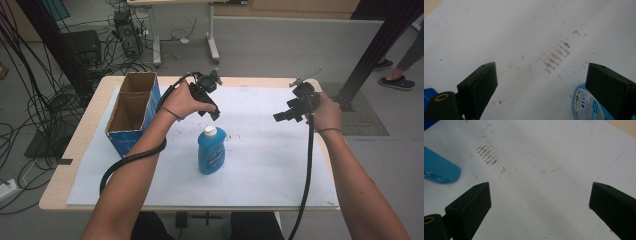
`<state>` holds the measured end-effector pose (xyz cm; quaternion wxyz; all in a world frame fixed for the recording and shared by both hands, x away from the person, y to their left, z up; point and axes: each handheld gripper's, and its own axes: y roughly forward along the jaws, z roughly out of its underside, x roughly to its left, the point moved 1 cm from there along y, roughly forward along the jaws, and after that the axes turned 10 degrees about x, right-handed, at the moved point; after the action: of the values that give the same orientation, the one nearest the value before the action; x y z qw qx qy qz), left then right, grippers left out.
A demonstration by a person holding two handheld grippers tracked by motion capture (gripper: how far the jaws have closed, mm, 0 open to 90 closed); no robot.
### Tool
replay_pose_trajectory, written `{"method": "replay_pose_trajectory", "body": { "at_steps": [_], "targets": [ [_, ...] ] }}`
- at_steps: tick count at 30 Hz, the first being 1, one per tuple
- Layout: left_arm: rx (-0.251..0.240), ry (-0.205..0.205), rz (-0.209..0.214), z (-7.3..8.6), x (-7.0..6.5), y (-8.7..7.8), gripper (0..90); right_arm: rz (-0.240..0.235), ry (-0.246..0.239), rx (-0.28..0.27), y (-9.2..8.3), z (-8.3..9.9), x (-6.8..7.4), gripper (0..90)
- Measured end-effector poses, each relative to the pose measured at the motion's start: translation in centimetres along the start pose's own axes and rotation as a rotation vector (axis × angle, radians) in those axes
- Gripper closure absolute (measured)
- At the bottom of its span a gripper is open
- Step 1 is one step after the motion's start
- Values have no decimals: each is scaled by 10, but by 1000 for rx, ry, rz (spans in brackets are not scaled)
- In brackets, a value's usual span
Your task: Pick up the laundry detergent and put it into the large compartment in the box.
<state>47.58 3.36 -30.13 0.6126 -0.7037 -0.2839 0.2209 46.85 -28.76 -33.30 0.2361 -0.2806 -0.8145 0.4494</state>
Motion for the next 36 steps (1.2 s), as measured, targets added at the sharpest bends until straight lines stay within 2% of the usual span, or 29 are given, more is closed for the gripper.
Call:
{"method": "replay_pose_trajectory", "body": {
  "at_steps": [5, 17, 21, 28, 36],
  "targets": [
    [6, 5, 0, -1, -1, 1, 110, -11, 3, 41, 1, 1, -2, 39],
    [-4, -4, 2, -2, 0, 1, 110, -8, -13, 44, 6, -4, -4, 41],
    [3, 5, 2, -2, 0, -2, 110, -12, -12, 45, 7, -4, -5, 41],
    [1, 9, 6, 0, -4, -11, 110, -13, 6, 41, 6, -1, -8, 41],
    [-20, 15, 3, 5, -12, -39, 108, -13, 15, 49, 7, 0, -8, 41]
  ]
}}
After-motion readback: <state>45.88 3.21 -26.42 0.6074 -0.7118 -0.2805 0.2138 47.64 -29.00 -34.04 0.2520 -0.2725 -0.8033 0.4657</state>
